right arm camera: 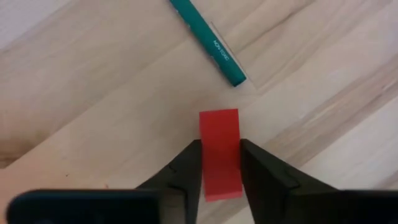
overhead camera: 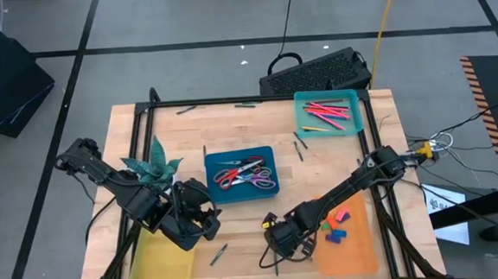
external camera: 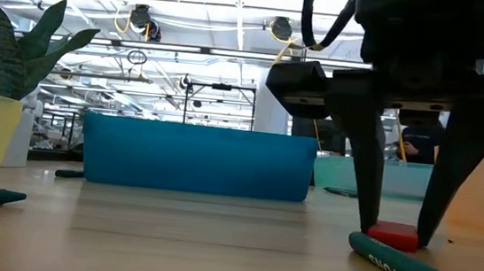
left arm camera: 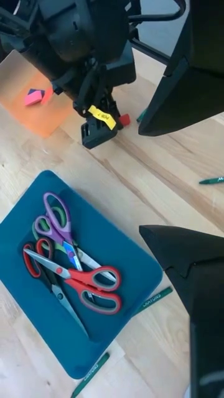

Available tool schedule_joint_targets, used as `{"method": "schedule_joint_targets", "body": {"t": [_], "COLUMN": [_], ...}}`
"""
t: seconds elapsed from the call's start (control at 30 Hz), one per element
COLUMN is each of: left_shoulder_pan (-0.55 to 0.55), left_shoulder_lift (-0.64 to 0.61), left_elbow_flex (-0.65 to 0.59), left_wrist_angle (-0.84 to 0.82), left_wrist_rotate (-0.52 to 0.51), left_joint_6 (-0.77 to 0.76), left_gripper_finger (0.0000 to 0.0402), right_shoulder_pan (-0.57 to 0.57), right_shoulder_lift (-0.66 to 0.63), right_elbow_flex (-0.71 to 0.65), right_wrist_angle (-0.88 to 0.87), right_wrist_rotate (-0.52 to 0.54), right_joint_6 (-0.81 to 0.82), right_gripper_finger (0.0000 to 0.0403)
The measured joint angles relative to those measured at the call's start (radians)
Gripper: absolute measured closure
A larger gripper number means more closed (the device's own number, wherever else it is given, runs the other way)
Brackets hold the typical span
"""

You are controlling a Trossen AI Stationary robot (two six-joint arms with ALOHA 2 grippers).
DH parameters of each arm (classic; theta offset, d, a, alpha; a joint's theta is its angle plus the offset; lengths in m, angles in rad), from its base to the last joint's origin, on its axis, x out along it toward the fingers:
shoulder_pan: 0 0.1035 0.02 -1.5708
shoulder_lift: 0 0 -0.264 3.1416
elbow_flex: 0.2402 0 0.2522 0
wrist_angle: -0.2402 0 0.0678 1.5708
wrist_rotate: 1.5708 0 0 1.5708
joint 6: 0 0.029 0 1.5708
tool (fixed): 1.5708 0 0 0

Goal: Sort crayons/erasers/pens/pencils in bins
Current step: Put the red eraser into the orange bin

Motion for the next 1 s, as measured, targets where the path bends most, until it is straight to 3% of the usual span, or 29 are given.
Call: {"method": "schedule_joint_targets", "body": {"t": [0.13, 0.3, 0.6, 0.73, 1.0], "left_shoulder_pan": [0.000, 0.000, 0.006, 0.012, 0.023], "left_shoulder_lift": [0.000, 0.000, 0.071, 0.133, 0.244], "left_elbow_flex": [0.000, 0.000, 0.000, 0.000, 0.000], "left_wrist_angle": [0.000, 0.001, 0.028, 0.086, 0.281], "left_wrist_rotate": [0.000, -0.034, -0.043, 0.032, 0.308], "left_joint_6": [0.014, 0.018, 0.082, 0.141, 0.163], "left_gripper_finger": [0.0153, 0.0153, 0.0153, 0.0153, 0.0153], "right_shoulder_pan": [0.006, 0.025, 0.121, 0.173, 0.301], "right_shoulder_lift": [-0.003, -0.047, -0.327, -0.447, -0.598], "right_elbow_flex": [-0.001, -0.003, -0.007, -0.004, -0.109], "right_wrist_angle": [0.005, 0.021, -0.174, -0.258, -0.471], "right_wrist_rotate": [0.001, 0.014, 0.054, 0.052, 0.037], "right_joint_6": [0.014, 0.053, 0.089, 0.168, 0.374], "right_gripper_finger": [0.0334, 0.0341, 0.0342, 0.0340, 0.0340]}}
